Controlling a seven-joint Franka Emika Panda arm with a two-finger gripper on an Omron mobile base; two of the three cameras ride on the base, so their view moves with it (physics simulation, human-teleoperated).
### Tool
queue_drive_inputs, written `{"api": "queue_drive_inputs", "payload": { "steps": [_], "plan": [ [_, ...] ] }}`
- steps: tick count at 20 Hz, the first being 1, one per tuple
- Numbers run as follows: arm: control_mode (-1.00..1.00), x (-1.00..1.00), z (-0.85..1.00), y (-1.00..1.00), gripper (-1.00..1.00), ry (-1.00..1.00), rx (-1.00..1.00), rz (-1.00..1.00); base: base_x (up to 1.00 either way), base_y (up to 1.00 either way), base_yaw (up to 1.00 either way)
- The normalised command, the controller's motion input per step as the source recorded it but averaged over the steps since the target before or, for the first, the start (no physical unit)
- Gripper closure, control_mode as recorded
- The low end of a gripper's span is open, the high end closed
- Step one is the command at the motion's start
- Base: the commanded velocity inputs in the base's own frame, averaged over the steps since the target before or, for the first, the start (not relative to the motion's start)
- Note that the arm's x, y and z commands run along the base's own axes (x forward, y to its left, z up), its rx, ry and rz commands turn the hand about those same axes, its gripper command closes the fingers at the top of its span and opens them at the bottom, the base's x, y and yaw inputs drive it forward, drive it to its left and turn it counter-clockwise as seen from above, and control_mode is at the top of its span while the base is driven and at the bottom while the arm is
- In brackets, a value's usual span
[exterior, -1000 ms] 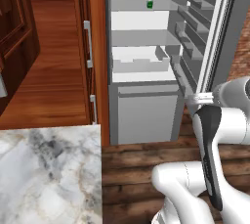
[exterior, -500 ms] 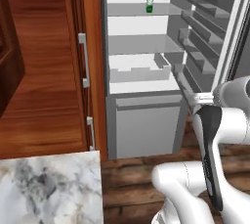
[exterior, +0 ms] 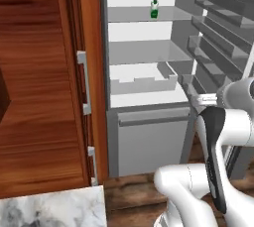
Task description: Take a sugar cube from the saucer and place it inside the coffee. Then, grab milk from the fridge and place it next to the coffee on the counter to sweeten the coffee.
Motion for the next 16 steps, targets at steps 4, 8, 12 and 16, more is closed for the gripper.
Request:
{"api": "queue_drive_inputs", "payload": {
  "steps": [4,8,12,16],
  "plan": [
    [1.00,0.00,0.00,0.00,-1.00,0.00,0.00,0.00,0.65,0.24,-0.07],
    [1.00,0.00,0.00,0.00,-1.00,0.00,0.00,0.00,0.61,0.29,-0.07],
    [1.00,0.00,0.00,0.00,-1.00,0.00,0.00,0.00,0.57,0.30,-0.06],
    [1.00,0.00,0.00,0.00,-1.00,0.00,0.00,0.00,0.58,0.28,-0.05]
  ]
}}
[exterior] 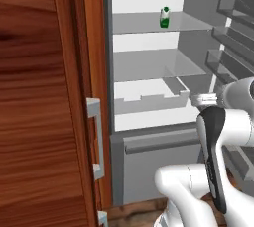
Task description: Take a sugar cube from the saucer and place it inside the coffee. Then, grab milk from the fridge and place it next to the coffee on the counter to sweeten the coffee.
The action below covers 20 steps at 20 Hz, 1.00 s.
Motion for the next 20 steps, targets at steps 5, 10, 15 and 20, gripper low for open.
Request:
{"api": "queue_drive_inputs", "payload": {
  "steps": [5,10,15,20],
  "plan": [
    [1.00,0.00,0.00,0.00,-1.00,0.00,0.00,0.00,0.58,0.24,-0.05],
    [1.00,0.00,0.00,0.00,-1.00,0.00,0.00,0.00,0.58,0.13,-0.05],
    [1.00,0.00,0.00,0.00,-1.00,0.00,0.00,0.00,0.58,0.10,-0.05],
    [1.00,0.00,0.00,0.00,-1.00,0.00,0.00,0.00,0.52,0.04,-0.04]
  ]
}}
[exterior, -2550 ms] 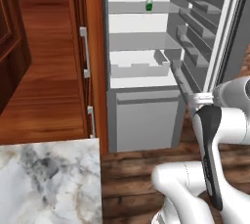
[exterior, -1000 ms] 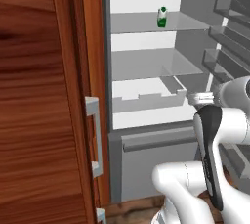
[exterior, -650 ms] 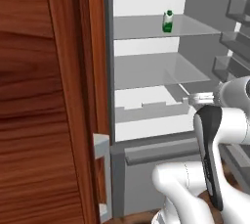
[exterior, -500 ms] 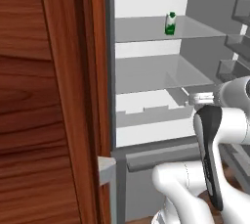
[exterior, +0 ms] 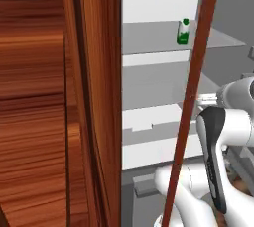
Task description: Take a sugar cube from the saucer and place it inside the coffee. Then, grab milk from the fridge and place it next to the coffee on the counter to sweeten the coffee.
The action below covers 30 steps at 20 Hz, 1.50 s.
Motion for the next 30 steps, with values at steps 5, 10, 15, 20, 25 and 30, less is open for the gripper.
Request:
{"api": "queue_drive_inputs", "payload": {
  "steps": [5,10,15,20,25,30],
  "plan": [
    [-1.00,0.19,0.10,0.00,-1.00,0.01,-0.01,0.00,0.08,0.00,0.00],
    [-1.00,0.14,0.39,0.00,-1.00,-0.02,0.00,0.00,0.00,0.00,0.00],
    [-1.00,0.18,0.51,0.00,-1.00,-0.04,0.00,0.00,0.00,0.00,0.00],
    [-1.00,0.21,0.46,0.00,-1.00,-0.04,0.00,0.00,0.00,0.00,0.00],
    [-1.00,0.27,0.39,0.00,-1.00,-0.07,0.00,0.00,0.00,0.00,0.00],
    [-1.00,0.32,0.28,0.01,-1.00,-0.06,0.00,0.00,0.00,0.00,0.00]
  ]
}}
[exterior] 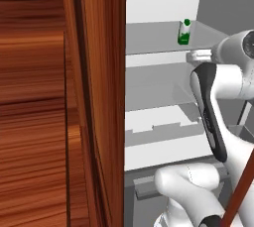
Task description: Take a sugar cube from the saucer and place it inside the coffee. Then, grab milk from the fridge and place it next to the coffee on the counter to sweeten the coffee.
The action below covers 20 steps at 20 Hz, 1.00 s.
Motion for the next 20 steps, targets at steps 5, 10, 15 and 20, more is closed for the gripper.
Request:
{"api": "queue_drive_inputs", "payload": {
  "steps": [5,10,15,20],
  "plan": [
    [-1.00,0.29,0.39,0.04,-1.00,0.00,0.00,0.00,0.00,0.00,0.00],
    [-1.00,0.43,0.20,0.05,-1.00,0.00,0.00,0.00,0.00,0.00,0.00],
    [-1.00,0.46,0.03,0.01,-1.00,0.00,0.00,0.00,0.00,0.00,0.00],
    [-1.00,0.48,0.00,0.00,-1.00,0.00,0.00,0.00,0.00,0.00,0.00]
  ]
}}
